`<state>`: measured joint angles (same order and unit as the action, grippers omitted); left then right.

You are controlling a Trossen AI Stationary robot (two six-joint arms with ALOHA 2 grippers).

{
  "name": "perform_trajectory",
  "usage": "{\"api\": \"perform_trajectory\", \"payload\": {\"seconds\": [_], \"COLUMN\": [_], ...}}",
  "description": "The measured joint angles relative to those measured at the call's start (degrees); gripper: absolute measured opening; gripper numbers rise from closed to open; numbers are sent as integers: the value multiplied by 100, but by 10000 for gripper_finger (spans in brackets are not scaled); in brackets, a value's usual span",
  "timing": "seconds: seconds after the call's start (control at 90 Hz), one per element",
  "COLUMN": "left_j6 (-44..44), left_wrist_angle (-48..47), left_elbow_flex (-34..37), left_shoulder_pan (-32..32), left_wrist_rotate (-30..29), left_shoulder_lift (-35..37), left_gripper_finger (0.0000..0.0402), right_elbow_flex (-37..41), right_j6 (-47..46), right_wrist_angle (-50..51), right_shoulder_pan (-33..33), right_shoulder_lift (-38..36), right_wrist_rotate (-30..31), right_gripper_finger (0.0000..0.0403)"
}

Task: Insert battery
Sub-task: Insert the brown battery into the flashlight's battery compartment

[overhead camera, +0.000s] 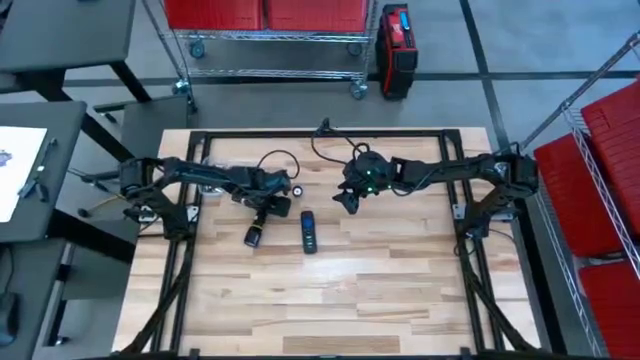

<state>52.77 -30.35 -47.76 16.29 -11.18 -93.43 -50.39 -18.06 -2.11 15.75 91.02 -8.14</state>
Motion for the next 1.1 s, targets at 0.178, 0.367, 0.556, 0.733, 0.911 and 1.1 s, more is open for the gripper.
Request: {"api": "perform_trajectory", "payload": {"seconds": [0.178,0.367,0.556,0.733,0.911,1.1], "left_j6": [-841,-1612,-2853,-4346,-4698,-4889], "left_wrist_angle": [-63,101,515,350,-322,-631], "left_elbow_flex": [-296,-910,-1731,-2383,-2533,-2526], "left_shoulder_pan": [-18,-9,-54,-59,-66,-59], "left_wrist_rotate": [-148,-112,-91,992,1858,1834], "left_shoulder_lift": [312,938,1320,1283,1274,1270], "left_gripper_finger": [135,135,135,135,135,135], "right_elbow_flex": [-2,-2,-2,-11,-236,-280], "right_j6": [299,693,748,839,913,956], "right_wrist_angle": [-18,-222,-952,-1757,-951,-541], "right_shoulder_pan": [34,283,575,592,426,266], "right_shoulder_lift": [-279,-806,-1302,-1664,-1728,-1624], "right_wrist_rotate": [-22,-16,-25,-380,-552,-546], "right_gripper_finger": [225,222,221,221,221,221]}}
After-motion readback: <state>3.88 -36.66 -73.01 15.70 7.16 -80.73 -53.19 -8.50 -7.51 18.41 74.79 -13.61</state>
